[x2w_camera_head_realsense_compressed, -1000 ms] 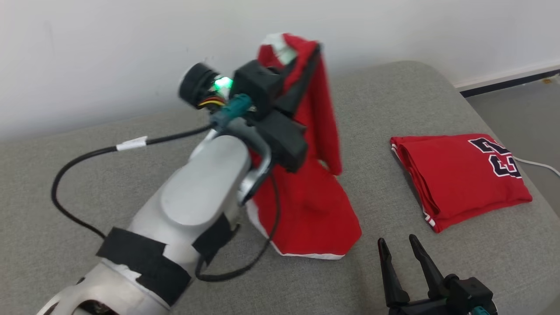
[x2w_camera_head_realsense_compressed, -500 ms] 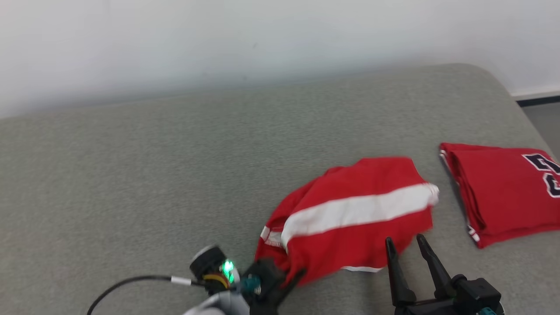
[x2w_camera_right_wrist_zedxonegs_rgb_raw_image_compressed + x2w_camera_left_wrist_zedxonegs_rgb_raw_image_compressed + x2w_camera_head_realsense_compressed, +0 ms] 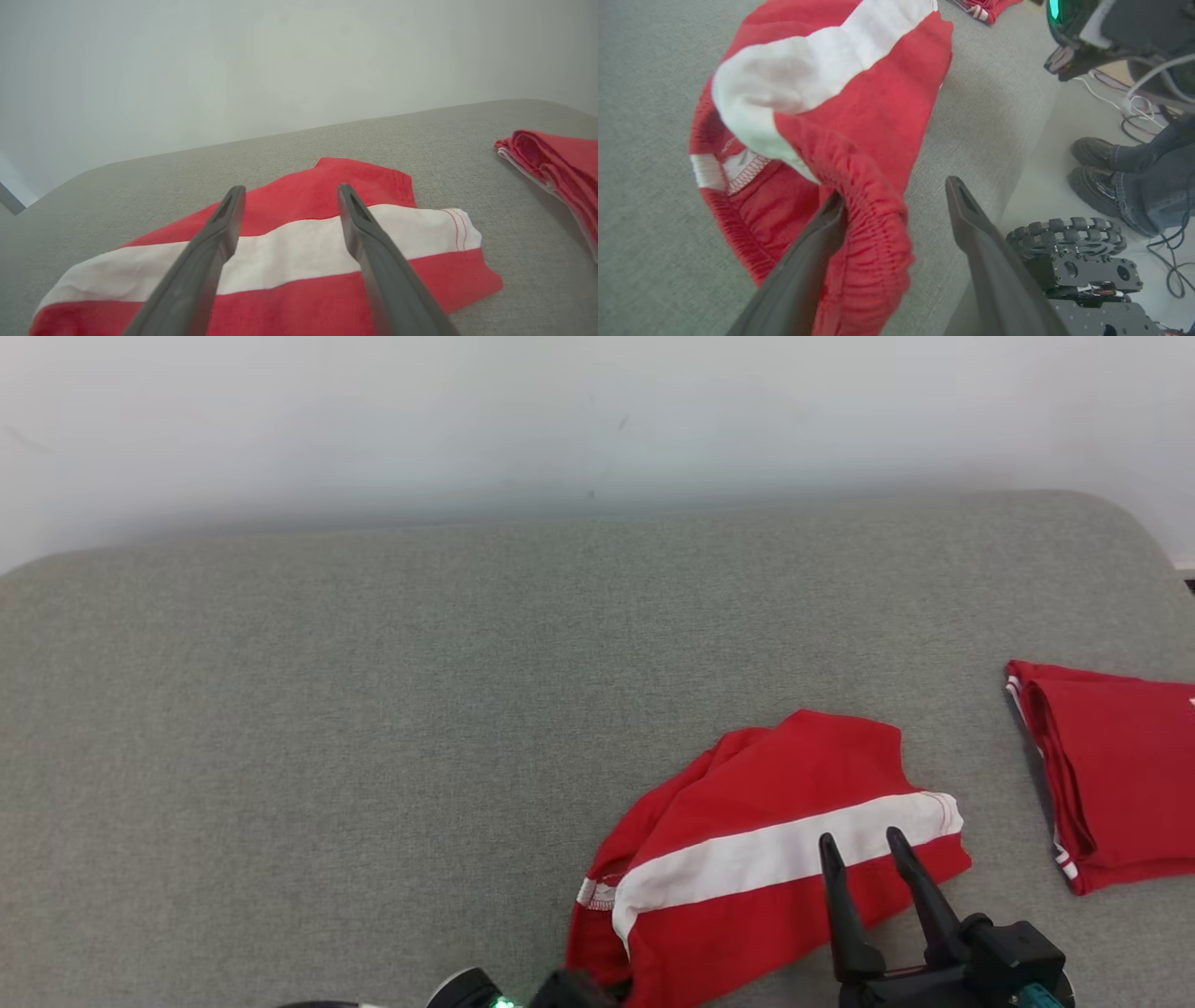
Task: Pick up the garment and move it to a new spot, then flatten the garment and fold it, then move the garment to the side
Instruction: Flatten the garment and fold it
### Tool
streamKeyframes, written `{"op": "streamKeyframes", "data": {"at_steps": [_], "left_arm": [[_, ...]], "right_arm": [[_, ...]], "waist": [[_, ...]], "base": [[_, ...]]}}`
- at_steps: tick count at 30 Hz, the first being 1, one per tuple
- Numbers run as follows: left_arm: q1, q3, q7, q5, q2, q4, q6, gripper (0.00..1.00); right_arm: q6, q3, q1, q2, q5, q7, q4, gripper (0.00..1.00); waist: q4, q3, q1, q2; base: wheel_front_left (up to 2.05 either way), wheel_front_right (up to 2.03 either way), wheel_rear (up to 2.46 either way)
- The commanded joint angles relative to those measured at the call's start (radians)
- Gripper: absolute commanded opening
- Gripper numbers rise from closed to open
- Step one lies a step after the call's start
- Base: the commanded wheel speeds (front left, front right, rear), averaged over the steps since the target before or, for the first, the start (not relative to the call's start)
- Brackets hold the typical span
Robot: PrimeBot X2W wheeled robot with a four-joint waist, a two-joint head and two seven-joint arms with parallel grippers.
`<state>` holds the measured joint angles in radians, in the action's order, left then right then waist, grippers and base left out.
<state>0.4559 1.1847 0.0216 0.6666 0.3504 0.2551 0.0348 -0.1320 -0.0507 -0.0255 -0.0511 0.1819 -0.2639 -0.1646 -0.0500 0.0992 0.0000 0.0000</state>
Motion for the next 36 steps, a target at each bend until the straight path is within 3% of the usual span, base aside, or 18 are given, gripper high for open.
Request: {"op": "streamKeyframes", "data": {"at_steps": [1, 6, 9, 14, 16, 19, 25, 28, 36], "left_arm": [[-0.021, -0.011, 0.0, 0.021, -0.001, -0.009, -0.001, 1.0], [-0.072, -0.109, -0.027, 0.179, 0.036, -0.122, -0.025, 1.0], [-0.083, -0.13, -0.069, 0.219, 0.082, -0.2, -0.042, 1.0], [-0.087, -0.095, -0.128, 0.131, 0.152, -0.25, -0.128, 1.0], [-0.086, -0.083, -0.142, 0.078, 0.169, -0.229, -0.188, 1.0], [-0.089, -0.079, -0.135, 0.041, 0.154, -0.209, -0.248, 1.0], [-0.051, -0.129, -0.079, 0.018, 0.138, -0.139, -0.308, 1.0], [-0.013, -0.128, -0.068, -0.009, 0.133, -0.085, -0.304, 1.0], [0.081, -0.087, -0.057, -0.039, 0.071, 0.069, -0.216, 1.0]], "right_arm": [[0.002, 0.002, -0.004, 0.002, -0.004, 0.0, 0.0, 1.0], [0.002, 0.021, -0.021, 0.002, -0.009, 0.0, 0.002, 1.0], [0.002, 0.026, -0.028, 0.002, -0.012, 0.0, 0.005, 1.0], [0.002, 0.025, -0.028, 0.002, -0.012, 0.0, 0.004, 1.0], [0.002, 0.026, -0.031, 0.002, -0.013, 0.0, 0.004, 1.0], [0.002, 0.026, -0.031, 0.002, -0.013, 0.0, 0.006, 1.0], [0.002, 0.02, -0.026, 0.002, -0.014, 0.0, 0.005, 1.0], [0.002, 0.013, -0.021, 0.002, -0.013, 0.0, 0.003, 1.0], [0.002, 0.003, -0.01, 0.002, -0.011, 0.0, -0.002, 1.0]], "waist": [[-0.009, -0.008, 0.0, 0.0], [-0.028, -0.021, 0.0, 0.0], [-0.035, -0.027, 0.0, 0.0], [-0.046, -0.034, 0.0, 0.0], [-0.047, -0.036, 0.0, 0.0], [-0.047, -0.038, 0.0, 0.0], [-0.047, -0.038, 0.0, 0.0], [-0.052, -0.039, 0.0, 0.0], [-0.091, -0.031, 0.0, 0.0]], "base": [[0.0, 0.0, 0.0], [0.0, 0.0, 0.0], [0.0, 0.0, 0.0], [0.0, 0.0, 0.0], [0.0, 0.0, 0.0], [0.0, 0.0, 0.0], [0.0, 0.0, 0.0], [0.0, 0.0, 0.0], [0.0, 0.0, 0.0]]}}
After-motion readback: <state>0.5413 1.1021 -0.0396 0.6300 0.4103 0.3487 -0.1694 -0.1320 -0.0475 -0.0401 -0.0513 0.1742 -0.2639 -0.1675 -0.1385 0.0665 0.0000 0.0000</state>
